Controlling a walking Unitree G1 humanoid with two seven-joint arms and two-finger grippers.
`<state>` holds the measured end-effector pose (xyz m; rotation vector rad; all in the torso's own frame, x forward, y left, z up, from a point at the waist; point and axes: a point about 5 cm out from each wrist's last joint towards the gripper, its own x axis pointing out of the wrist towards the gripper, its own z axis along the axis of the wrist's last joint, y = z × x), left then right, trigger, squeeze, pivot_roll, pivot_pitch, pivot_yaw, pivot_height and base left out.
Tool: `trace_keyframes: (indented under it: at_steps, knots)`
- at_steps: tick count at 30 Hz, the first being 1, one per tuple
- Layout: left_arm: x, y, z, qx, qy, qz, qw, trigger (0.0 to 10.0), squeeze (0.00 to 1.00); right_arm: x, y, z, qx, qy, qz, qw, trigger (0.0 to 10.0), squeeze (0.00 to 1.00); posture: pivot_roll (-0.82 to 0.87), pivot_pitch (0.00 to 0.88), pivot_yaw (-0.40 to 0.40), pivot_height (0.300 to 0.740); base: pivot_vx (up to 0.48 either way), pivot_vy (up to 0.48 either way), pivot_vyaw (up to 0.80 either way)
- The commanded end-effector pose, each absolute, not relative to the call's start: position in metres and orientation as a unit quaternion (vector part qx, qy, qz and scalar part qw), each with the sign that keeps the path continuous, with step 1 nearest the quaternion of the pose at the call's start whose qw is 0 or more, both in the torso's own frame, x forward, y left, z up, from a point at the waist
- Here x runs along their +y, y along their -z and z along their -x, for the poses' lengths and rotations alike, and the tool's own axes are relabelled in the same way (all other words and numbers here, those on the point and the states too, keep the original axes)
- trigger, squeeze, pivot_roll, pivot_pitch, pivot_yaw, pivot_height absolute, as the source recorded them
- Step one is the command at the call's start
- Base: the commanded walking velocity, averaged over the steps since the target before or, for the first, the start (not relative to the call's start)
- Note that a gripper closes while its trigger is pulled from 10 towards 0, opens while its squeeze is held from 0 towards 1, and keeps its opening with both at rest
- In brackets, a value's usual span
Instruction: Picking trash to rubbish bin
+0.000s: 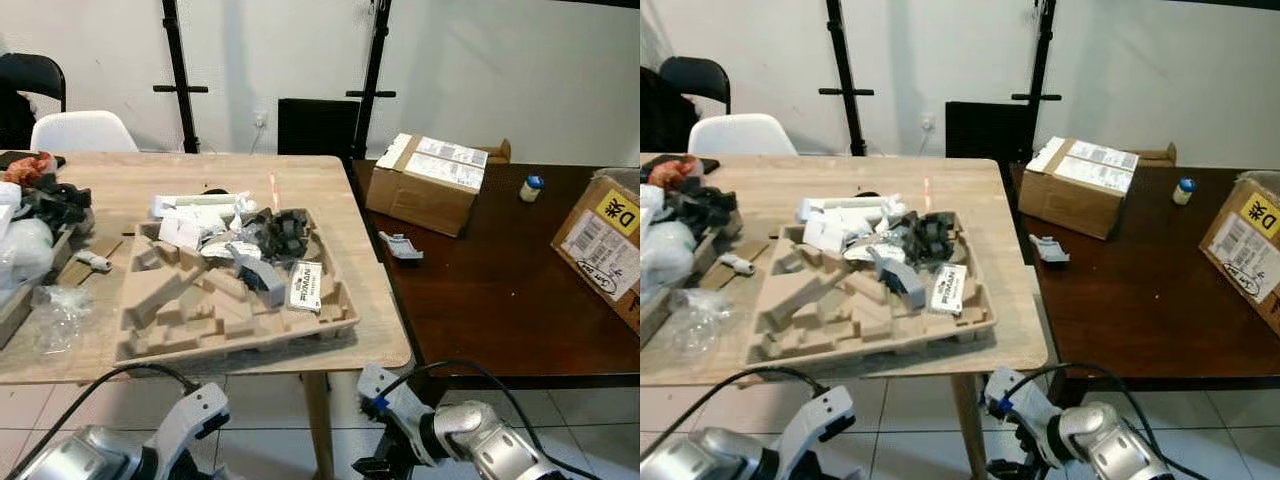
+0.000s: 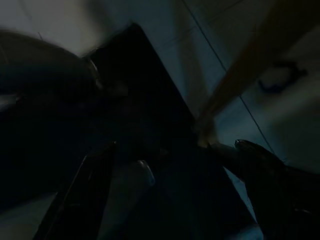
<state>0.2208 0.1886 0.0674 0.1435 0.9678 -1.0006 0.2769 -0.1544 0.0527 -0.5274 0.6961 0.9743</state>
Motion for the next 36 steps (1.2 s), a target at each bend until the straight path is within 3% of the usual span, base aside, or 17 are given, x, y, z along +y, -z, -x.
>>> trace_keyframes:
  at_steps: [1, 2, 3, 4, 5, 6, 7, 9, 11, 16, 20, 25, 32, 36]
  knots:
    - [0.188, -0.053, -0.217, 0.458, 0.439, -0.064, 0.771, 0.0, 0.00, -0.156, -0.039, -0.272, 0.339, -0.444, 0.260, 0.788, 10.0, 0.00, 0.05, 0.085, -0.028, 0.740, 0.000, 0.000, 0.00]
    - [0.190, -0.043, -0.220, 0.458, 0.410, -0.067, 0.786, 0.0, 0.00, -0.158, -0.029, -0.271, 0.341, -0.426, 0.279, 0.790, 10.0, 0.00, 0.05, 0.079, -0.027, 0.740, 0.000, 0.000, 0.00]
    - [0.195, -0.030, -0.225, 0.453, 0.361, -0.088, 0.811, 2.4, 0.00, -0.159, -0.019, -0.271, 0.333, -0.404, 0.303, 0.796, 10.0, 0.00, 0.05, 0.072, -0.023, 0.740, 0.000, 0.000, 0.00]
    - [0.195, -0.030, -0.225, 0.453, 0.361, -0.088, 0.811, 2.4, 0.00, -0.159, -0.019, -0.271, 0.333, -0.404, 0.303, 0.796, 10.0, 0.00, 0.05, 0.072, -0.023, 0.740, 0.000, 0.000, 0.00]
    - [0.203, -0.013, -0.232, 0.441, 0.291, -0.122, 0.840, 3.8, 0.00, -0.159, -0.006, -0.272, 0.319, -0.365, 0.320, 0.814, 10.0, 0.00, 0.05, 0.072, -0.023, 0.740, 0.000, 0.000, 0.00]
    - [0.203, -0.013, -0.232, 0.441, 0.291, -0.122, 0.840, 3.8, 0.00, -0.159, -0.006, -0.272, 0.319, -0.365, 0.320, 0.814, 10.0, 0.00, 0.05, 0.072, -0.023, 0.740, 0.000, 0.000, 0.00]
    - [0.207, -0.002, -0.233, 0.440, 0.249, -0.133, 0.852, 10.0, 0.00, -0.159, 0.003, -0.269, 0.325, -0.342, 0.309, 0.826, 10.0, 0.00, 0.05, 0.067, -0.022, 0.740, 0.000, 0.000, 0.00]
    - [0.209, 0.008, -0.231, 0.443, 0.216, -0.132, 0.860, 10.0, 0.00, -0.159, 0.011, -0.265, 0.338, -0.323, 0.295, 0.833, 10.0, 0.00, 0.05, 0.064, -0.023, 0.740, 0.000, 0.000, 0.00]
    - [0.211, 0.026, -0.224, 0.455, 0.144, -0.074, 0.876, 10.0, 0.00, -0.159, 0.030, -0.252, 0.380, -0.281, 0.251, 0.845, 10.0, 0.00, 0.04, 0.055, -0.028, 0.740, 0.000, 0.000, 0.00]
    - [0.216, 0.044, -0.213, 0.464, 0.061, -0.003, 0.884, 10.0, 0.00, -0.162, 0.049, -0.236, 0.435, -0.198, 0.169, 0.862, 10.0, 0.00, 0.03, 0.045, -0.033, 0.740, 0.000, 0.000, 0.00]
    - [0.227, 0.054, -0.207, 0.463, -0.028, -0.024, 0.886, 10.0, 0.00, -0.168, 0.067, -0.215, 0.483, -0.094, 0.063, 0.868, 10.0, 0.00, 0.03, 0.037, -0.030, 0.740, 0.000, 0.000, 0.00]
    - [0.225, 0.056, -0.211, 0.444, -0.054, -0.051, 0.893, 10.0, 0.00, -0.174, 0.078, -0.197, 0.503, -0.052, 0.039, 0.862, 10.0, 0.00, 0.04, 0.034, -0.025, 0.740, 0.000, 0.000, 0.00]
    - [0.207, 0.060, -0.213, 0.435, -0.029, 0.003, 0.900, 10.0, 0.00, -0.175, 0.076, -0.201, 0.479, -0.040, 0.023, 0.877, 10.0, 0.00, 0.03, 0.039, -0.017, 0.740, 0.000, 0.000, 0.00]
    - [0.206, 0.063, -0.210, 0.440, -0.032, -0.008, 0.897, 10.0, 0.00, -0.175, 0.075, -0.202, 0.475, -0.039, 0.021, 0.879, 10.0, 0.00, 0.02, 0.040, -0.020, 0.740, 0.000, 0.000, 0.00]
